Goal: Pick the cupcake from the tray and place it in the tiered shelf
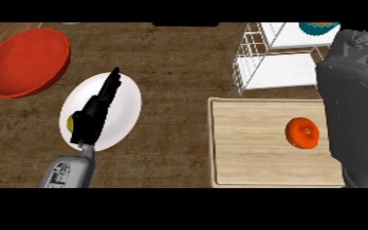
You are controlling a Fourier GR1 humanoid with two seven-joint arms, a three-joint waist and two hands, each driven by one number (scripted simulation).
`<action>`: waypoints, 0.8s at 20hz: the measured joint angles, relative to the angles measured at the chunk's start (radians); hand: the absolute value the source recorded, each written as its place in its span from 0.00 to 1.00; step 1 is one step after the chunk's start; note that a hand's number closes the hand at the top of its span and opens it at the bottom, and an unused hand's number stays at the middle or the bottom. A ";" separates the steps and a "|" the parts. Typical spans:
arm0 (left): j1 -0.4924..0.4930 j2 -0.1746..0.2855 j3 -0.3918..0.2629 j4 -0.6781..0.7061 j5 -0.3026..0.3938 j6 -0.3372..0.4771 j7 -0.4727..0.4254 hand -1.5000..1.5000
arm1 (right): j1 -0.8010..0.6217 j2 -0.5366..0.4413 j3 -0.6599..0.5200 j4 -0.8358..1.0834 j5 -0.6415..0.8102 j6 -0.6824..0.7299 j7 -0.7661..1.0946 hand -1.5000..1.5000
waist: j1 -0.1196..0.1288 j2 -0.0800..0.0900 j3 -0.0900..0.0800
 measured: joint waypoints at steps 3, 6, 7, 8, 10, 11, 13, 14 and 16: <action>-0.003 -0.005 -0.001 -0.002 -0.006 0.001 0.010 0.50 | -0.004 -0.007 -0.035 0.077 -0.004 -0.075 -0.036 1.00 | -0.001 -0.001 0.000; -0.008 -0.007 -0.002 -0.004 -0.005 -0.001 0.013 0.50 | -0.012 0.019 -0.102 0.110 -0.100 -0.176 -0.095 1.00 | 0.004 0.002 0.001; -0.011 -0.007 -0.001 -0.013 -0.005 0.000 0.023 0.50 | -0.005 0.026 -0.116 0.116 -0.125 -0.203 -0.115 1.00 | 0.003 0.001 0.001; -0.008 -0.006 0.003 -0.012 -0.002 -0.003 0.015 0.50 | -0.006 0.025 -0.134 0.128 -0.154 -0.221 -0.136 1.00 | 0.003 0.001 0.001; -0.005 -0.018 -0.007 -0.023 -0.013 0.009 0.026 0.50 | -0.022 0.021 -0.162 0.182 -0.201 -0.260 -0.183 1.00 | 0.003 0.000 0.001; -0.009 -0.012 0.000 -0.029 -0.010 0.004 0.036 0.50 | -0.021 0.023 -0.166 0.189 -0.214 -0.273 -0.194 1.00 | 0.002 0.000 0.001; -0.021 -0.018 0.002 0.002 -0.016 0.008 0.019 0.50 | -0.025 0.011 -0.186 0.234 -0.253 -0.299 -0.240 1.00 | 0.000 0.000 0.000; -0.030 -0.018 0.006 0.006 -0.017 0.008 0.023 0.50 | -0.035 0.004 -0.195 0.255 -0.268 -0.307 -0.251 1.00 | -0.001 0.000 0.001; -0.036 -0.021 0.011 0.018 -0.017 0.008 0.013 0.50 | -0.046 -0.005 -0.205 0.305 -0.292 -0.331 -0.286 1.00 | -0.001 0.000 0.000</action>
